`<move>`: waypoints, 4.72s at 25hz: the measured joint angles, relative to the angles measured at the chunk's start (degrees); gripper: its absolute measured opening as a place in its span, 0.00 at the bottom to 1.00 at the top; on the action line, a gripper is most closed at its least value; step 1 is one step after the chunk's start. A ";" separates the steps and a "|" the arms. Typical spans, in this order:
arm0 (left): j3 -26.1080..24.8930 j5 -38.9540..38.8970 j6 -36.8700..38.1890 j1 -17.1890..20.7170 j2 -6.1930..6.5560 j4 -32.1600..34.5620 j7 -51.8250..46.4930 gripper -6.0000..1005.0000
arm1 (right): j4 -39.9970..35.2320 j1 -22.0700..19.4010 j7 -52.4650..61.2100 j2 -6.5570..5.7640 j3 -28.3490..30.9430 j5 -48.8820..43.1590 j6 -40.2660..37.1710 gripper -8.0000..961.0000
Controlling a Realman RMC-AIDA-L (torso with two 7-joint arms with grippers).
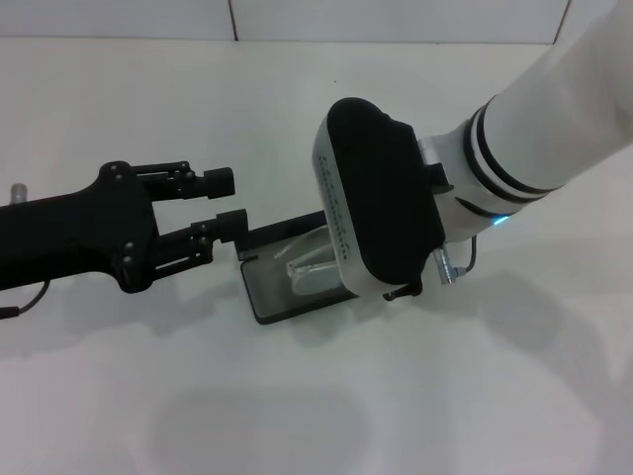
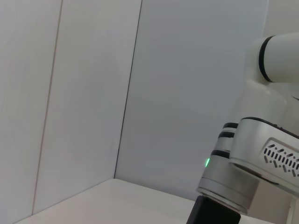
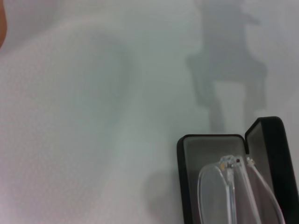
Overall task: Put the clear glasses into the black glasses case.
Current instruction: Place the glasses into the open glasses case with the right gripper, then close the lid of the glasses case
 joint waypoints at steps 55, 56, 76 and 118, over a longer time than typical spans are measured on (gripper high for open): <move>0.00 0.37 -1.38 -0.78 -0.62 -0.27 0.17 0.46 | 5.01 0.64 1.40 0.00 -0.03 1.75 4.82 0.10; 0.00 0.37 -1.38 -0.78 -0.62 -0.26 0.17 0.46 | 5.01 0.63 1.40 0.00 -0.01 1.75 4.81 0.10; 0.00 0.37 -1.45 -0.78 -0.57 -0.26 0.17 0.46 | 4.24 0.33 1.08 0.00 0.04 2.16 4.89 0.12; -4.37 -4.33 -2.45 -3.14 -1.21 -6.11 5.07 0.46 | 35.86 -21.50 -40.31 -1.09 45.22 65.74 -10.44 0.13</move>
